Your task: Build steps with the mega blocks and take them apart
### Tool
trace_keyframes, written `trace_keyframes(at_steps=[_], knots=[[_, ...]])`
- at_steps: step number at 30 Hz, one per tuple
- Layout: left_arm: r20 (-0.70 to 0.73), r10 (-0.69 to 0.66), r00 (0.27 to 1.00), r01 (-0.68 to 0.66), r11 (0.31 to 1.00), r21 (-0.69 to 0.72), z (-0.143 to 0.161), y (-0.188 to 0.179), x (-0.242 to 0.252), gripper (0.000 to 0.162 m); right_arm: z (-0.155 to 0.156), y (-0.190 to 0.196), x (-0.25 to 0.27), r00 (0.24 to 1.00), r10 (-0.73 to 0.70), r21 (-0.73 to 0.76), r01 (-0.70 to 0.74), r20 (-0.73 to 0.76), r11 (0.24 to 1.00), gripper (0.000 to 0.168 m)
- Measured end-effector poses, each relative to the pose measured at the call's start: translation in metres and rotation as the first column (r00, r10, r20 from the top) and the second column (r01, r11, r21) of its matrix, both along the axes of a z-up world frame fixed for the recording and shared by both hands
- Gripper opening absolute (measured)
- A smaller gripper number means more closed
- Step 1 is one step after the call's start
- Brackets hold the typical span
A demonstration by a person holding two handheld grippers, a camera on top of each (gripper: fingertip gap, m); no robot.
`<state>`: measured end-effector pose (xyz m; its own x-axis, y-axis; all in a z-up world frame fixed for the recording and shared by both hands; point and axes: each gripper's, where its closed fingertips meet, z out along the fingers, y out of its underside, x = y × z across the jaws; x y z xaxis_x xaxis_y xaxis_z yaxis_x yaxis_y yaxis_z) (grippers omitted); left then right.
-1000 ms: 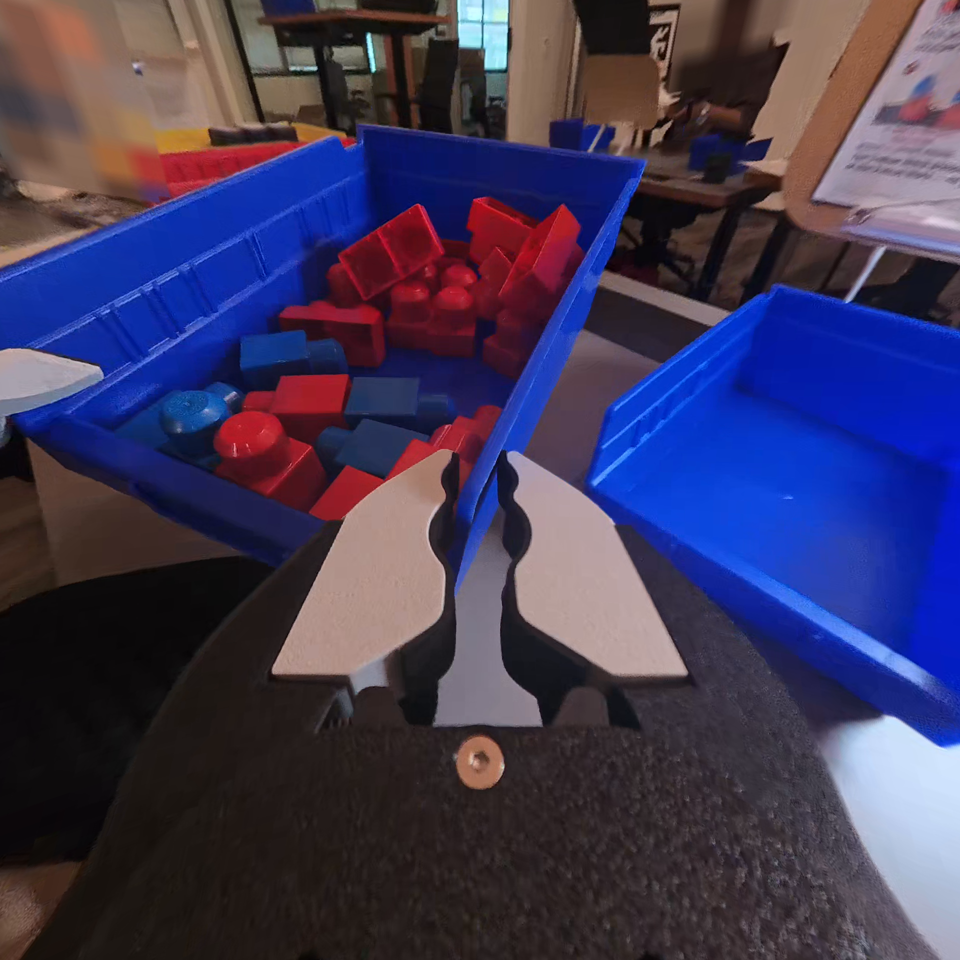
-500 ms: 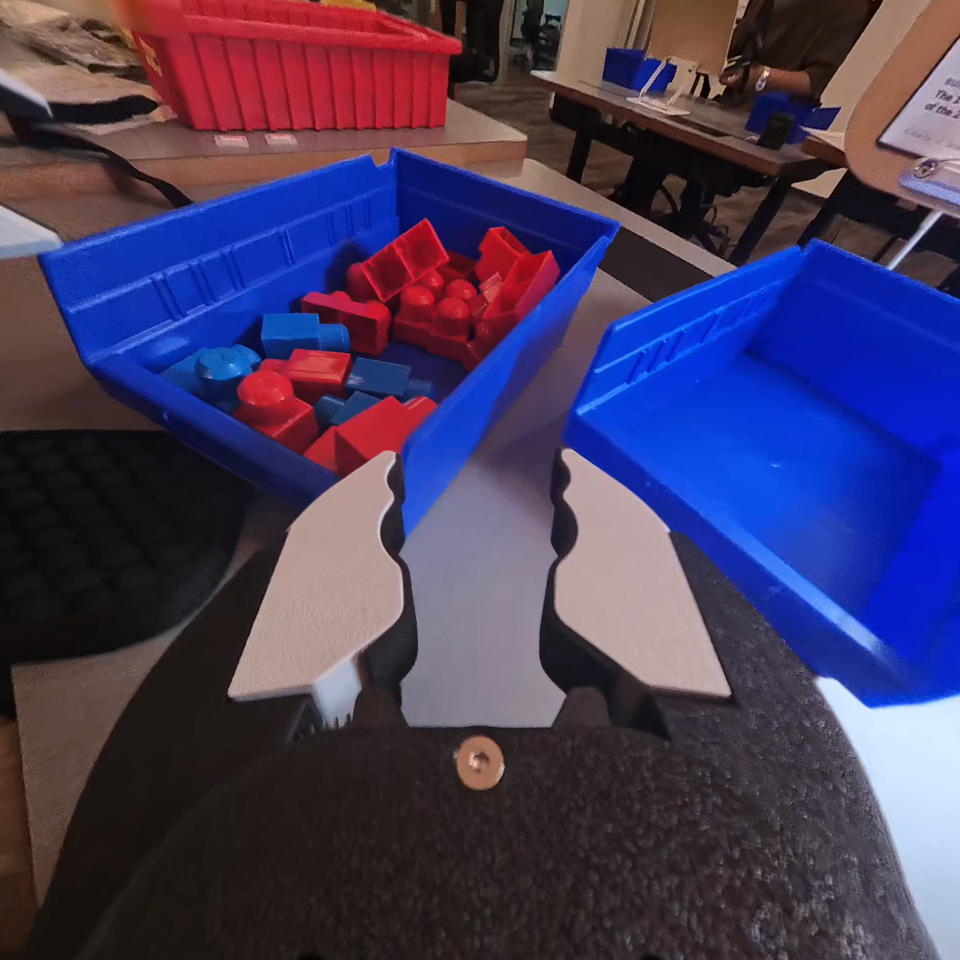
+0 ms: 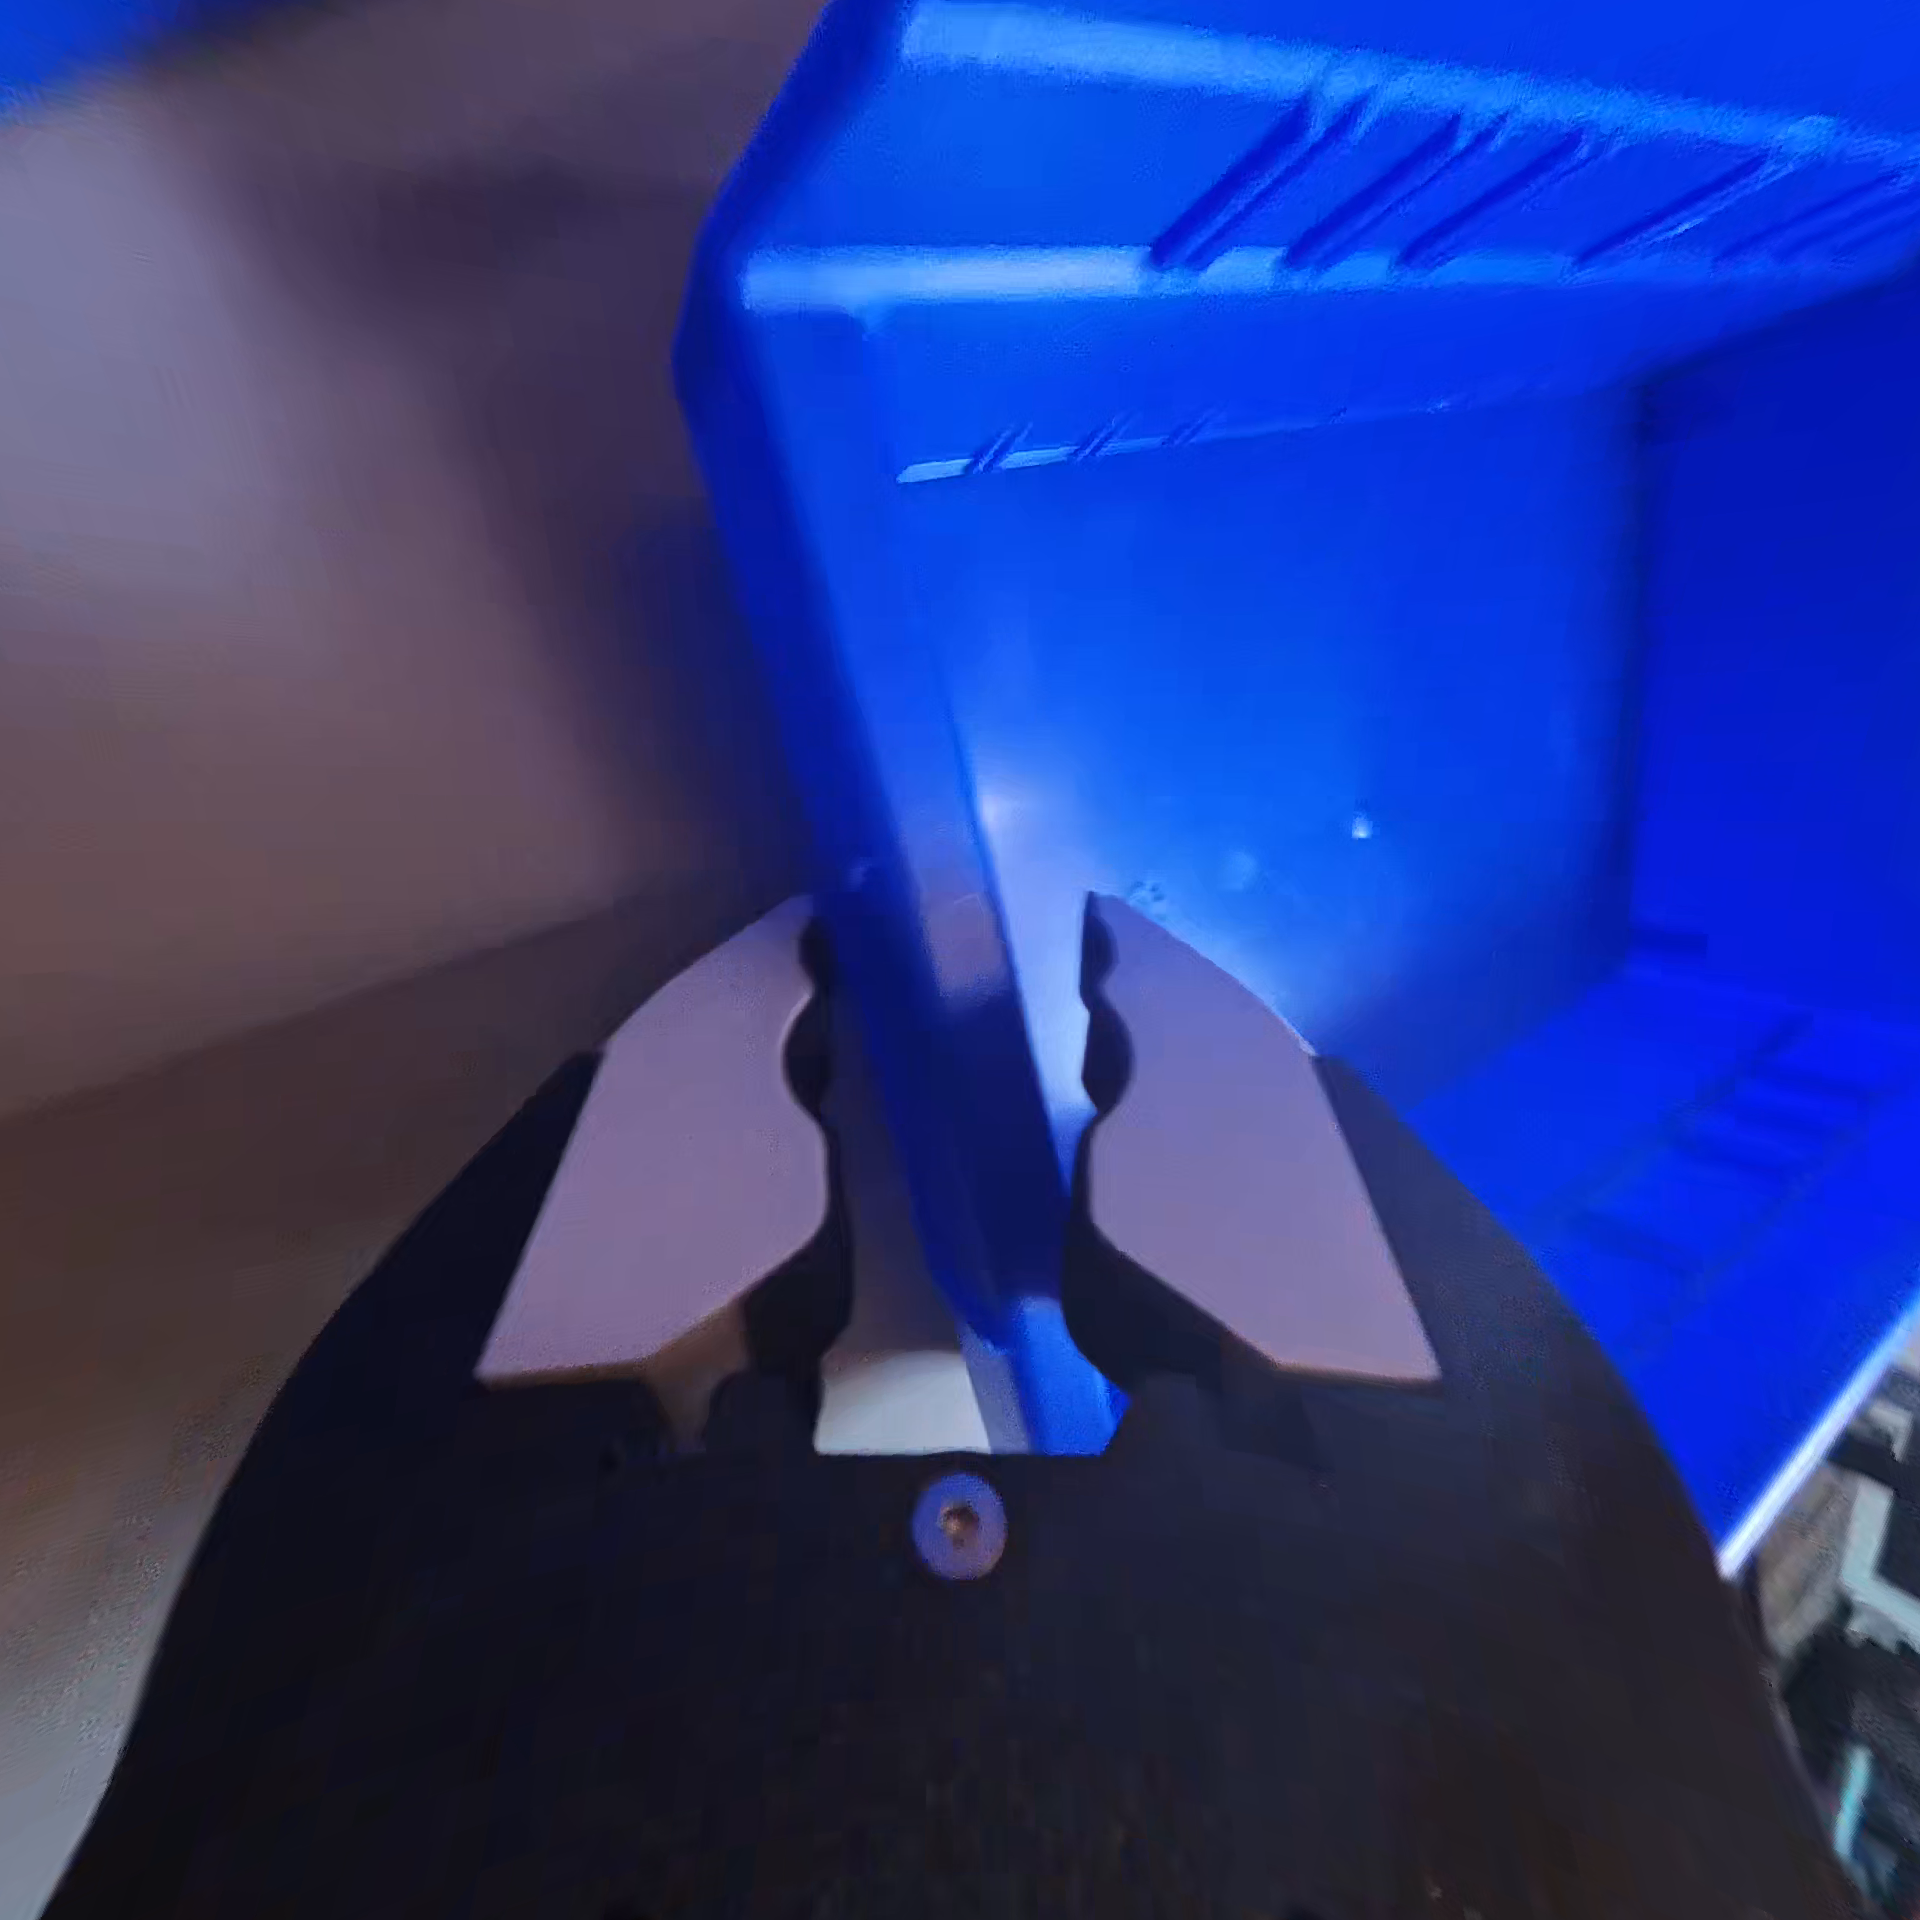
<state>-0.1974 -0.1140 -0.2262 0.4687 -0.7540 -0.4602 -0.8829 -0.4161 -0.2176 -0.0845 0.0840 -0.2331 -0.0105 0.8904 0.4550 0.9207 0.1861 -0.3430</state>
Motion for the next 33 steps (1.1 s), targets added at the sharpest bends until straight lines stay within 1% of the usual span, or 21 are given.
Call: trace_keyframes(at_steps=[1,3,4,9,13,15,18,21,25,28,33], knots=[[-0.028,0.003,1.000,-0.002,1.000,0.029,0.001,0.005,-0.008,0.044,-0.003,0.001,0.002,1.000,0.024,0.011,-0.024,0.016,1.000,0.038],[-0.097,0.040,0.994,-0.033,0.997,0.069,0.000,0.013,-0.032,0.032,-0.004,-0.004,0.010,0.998,0.059,0.022,-0.060,0.038,0.998,0.035],[-0.099,0.057,0.993,-0.049,0.995,0.084,-0.001,0.017,-0.043,0.032,-0.004,-0.008,0.017,0.997,0.064,0.038,-0.066,0.052,0.997,0.034],[0.041,0.086,0.995,-0.089,0.993,0.082,-0.002,0.032,-0.071,0.031,-0.003,-0.034,0.071,0.999,0.019,0.064,-0.021,0.040,0.998,0.033],[0.050,0.093,0.994,-0.098,0.989,0.111,-0.002,0.057,-0.089,0.030,-0.003,-0.038,0.126,1.000,-0.004,0.089,0.002,0.024,0.996,0.033],[0.085,0.100,0.991,-0.110,0.985,0.131,-0.002,0.073,-0.097,0.030,-0.003,-0.030,0.153,0.999,-0.025,0.095,0.023,0.024,0.995,0.033],[0.139,0.097,0.985,-0.118,0.981,0.152,-0.002,0.096,-0.110,0.030,-0.003,-0.008,0.188,0.999,-0.045,0.108,0.041,0.031,0.993,0.032],[0.142,0.092,0.986,-0.117,0.977,0.176,-0.001,0.118,-0.124,0.030,-0.003,0.022,0.212,0.996,-0.085,0.124,0.081,0.027,0.989,0.032],[0.157,0.098,0.983,-0.126,0.975,0.182,-0.001,0.141,-0.140,0.030,-0.002,0.059,0.228,0.994,-0.107,0.149,0.105,0.007,0.983,0.032],[0.161,0.102,0.982,-0.131,0.974,0.183,-0.001,0.154,-0.148,0.030,-0.002,0.080,0.233,0.992,-0.122,0.154,0.122,-0.008,0.981,0.032],[0.174,0.115,0.978,-0.147,0.972,0.185,-0.001,0.162,-0.155,0.030,-0.001,0.093,0.235,0.992,-0.121,0.152,0.125,-0.035,0.980,0.033]])
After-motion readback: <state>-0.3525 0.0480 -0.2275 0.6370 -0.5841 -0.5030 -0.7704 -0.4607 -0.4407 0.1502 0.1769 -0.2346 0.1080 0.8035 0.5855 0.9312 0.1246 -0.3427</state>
